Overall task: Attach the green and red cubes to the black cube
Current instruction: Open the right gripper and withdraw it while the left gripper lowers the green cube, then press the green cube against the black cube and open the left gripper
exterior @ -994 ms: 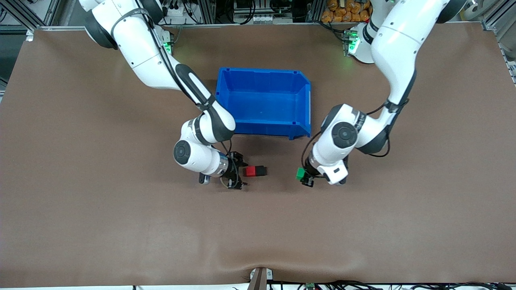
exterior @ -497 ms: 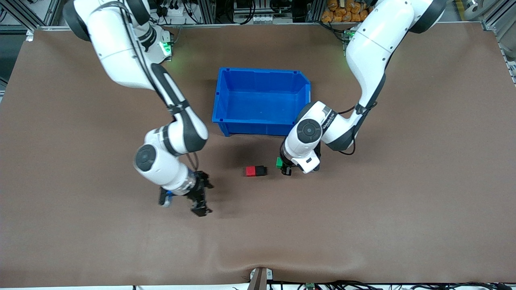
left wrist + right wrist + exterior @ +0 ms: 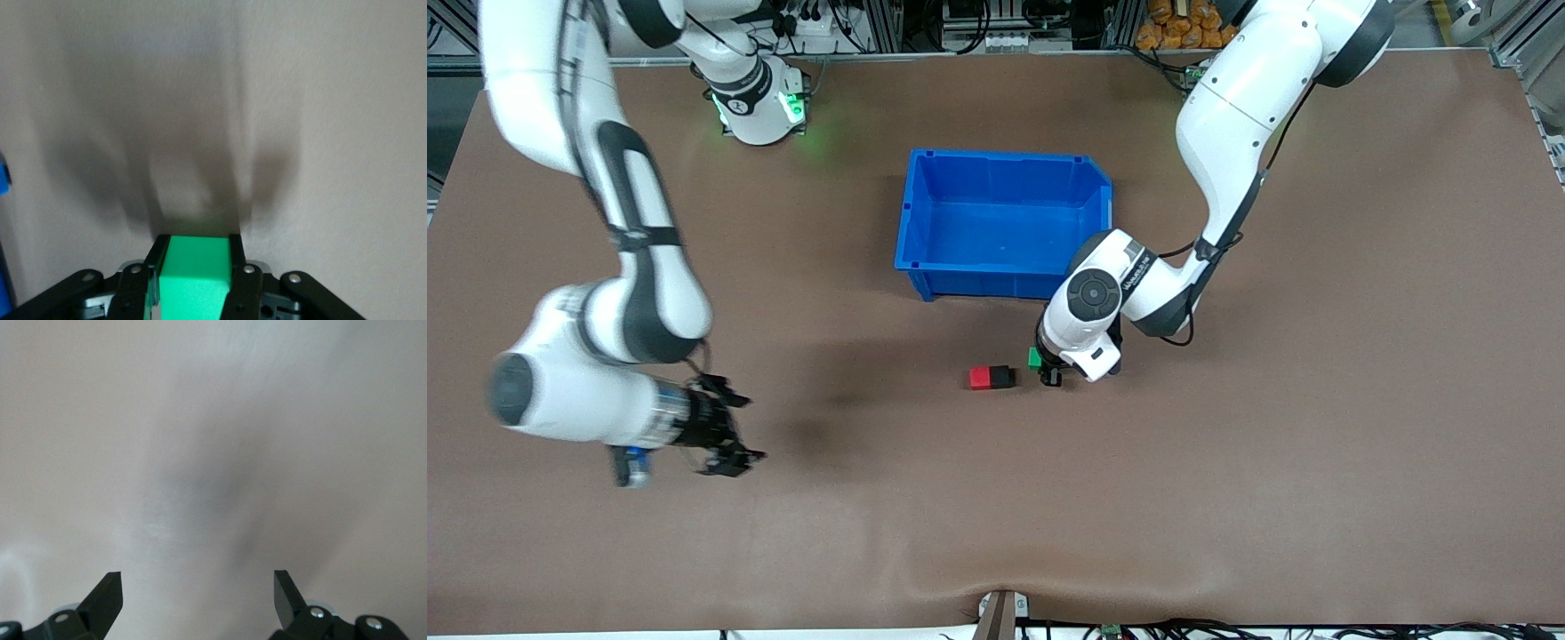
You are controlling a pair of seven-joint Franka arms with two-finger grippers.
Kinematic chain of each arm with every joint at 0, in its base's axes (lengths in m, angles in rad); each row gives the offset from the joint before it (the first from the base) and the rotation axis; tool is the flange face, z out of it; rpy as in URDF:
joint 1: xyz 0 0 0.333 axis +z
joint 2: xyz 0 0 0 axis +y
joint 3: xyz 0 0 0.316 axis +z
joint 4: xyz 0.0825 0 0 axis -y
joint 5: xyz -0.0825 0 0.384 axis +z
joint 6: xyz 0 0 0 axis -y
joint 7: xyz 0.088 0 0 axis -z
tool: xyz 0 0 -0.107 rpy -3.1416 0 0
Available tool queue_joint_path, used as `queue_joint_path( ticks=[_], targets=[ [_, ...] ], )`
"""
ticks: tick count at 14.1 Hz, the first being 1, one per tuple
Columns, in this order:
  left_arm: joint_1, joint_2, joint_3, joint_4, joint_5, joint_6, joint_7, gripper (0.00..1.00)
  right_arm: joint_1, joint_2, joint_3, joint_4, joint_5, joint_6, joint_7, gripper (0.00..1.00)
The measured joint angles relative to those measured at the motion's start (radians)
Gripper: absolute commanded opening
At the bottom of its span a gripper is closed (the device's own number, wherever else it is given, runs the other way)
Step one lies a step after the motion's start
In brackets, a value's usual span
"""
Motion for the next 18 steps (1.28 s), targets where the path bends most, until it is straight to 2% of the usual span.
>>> queue_joint_path(
  ticks=[5,8,10,12,14,18],
  targets=[
    [-0.022,0.026,0.001,0.043,0.000,-0.001,-0.004,0.00,-0.135,-0.160,-0.003,0.009,-0.023,-0.286,-0.340,1.00],
    [-0.023,0.042,0.013,0.075,0.000,-0.001,-0.031,0.00,-0.168,-0.280,-0.001,0.012,-0.085,-0.461,-0.570,1.00],
    [-0.025,0.052,0.035,0.096,0.000,-0.001,-0.052,0.00,-0.158,-0.363,0.017,0.011,-0.159,-0.583,-0.678,1.00],
    [-0.026,0.058,0.042,0.109,0.000,-0.001,-0.057,0.00,-0.127,-0.449,0.028,0.003,-0.221,-0.620,-0.814,1.00],
    [-0.030,0.065,0.046,0.121,0.000,-0.001,-0.057,0.00,-0.120,-0.535,0.029,-0.055,-0.253,-0.613,-0.920,1.00],
    [-0.034,0.073,0.046,0.134,0.000,-0.001,-0.057,0.00,-0.120,-0.697,0.029,-0.290,-0.267,-0.496,-0.991,1.00]
  ],
)
